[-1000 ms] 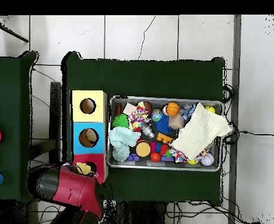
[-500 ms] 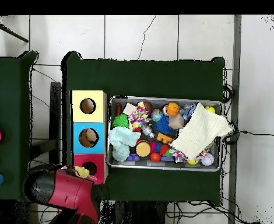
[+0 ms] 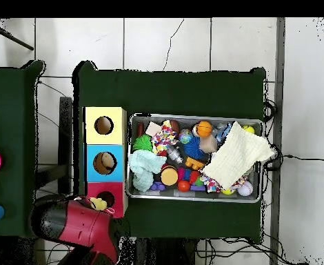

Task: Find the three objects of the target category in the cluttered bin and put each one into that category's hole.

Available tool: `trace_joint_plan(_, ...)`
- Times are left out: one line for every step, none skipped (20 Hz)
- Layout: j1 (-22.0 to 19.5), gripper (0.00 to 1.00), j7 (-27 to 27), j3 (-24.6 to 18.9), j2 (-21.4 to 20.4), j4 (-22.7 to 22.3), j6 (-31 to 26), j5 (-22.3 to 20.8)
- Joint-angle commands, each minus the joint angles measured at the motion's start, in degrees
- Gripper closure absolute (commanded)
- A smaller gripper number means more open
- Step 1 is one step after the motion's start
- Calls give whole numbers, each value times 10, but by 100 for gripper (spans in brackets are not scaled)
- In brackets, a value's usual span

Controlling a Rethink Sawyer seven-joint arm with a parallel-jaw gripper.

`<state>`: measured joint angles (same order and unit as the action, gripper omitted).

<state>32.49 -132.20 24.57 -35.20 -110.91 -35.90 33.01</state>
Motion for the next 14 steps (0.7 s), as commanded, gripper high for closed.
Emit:
trace_joint_plan(-15,100,-125,-4,38,5,-17,-24)
trace_joint_plan(-16,100,-123,-6,37,3,-17,-23)
trace_joint_plan(-17,100,-121,-6,37,2,-14,-22)
trace_joint_plan(-16,100,-120,-3,38,4,-16,-25)
trace_joint_plan(-17,100,-117,1,37,5,-16,-27)
trace_joint_plan(-15,100,-116,7,38,9,-19,-32)
trace_joint_plan(-12,100,-115,14,38,13,-22,-37)
trace_joint_plan(-11,100,-112,17,39,16,-23,-39)
trace_joint_plan(-8,100,-107,23,41,22,-23,-47)
trace_joint_plan(-7,0,-109,26,42,25,-24,-50)
trace_joint_plan(-9,0,-109,23,40,22,-19,-47)
trace_joint_plan(-11,0,-108,20,37,19,-14,-44)
trace_joint_plan(-13,0,-108,16,35,15,-10,-41)
trace_joint_plan(-14,0,-110,16,34,16,-11,-40)
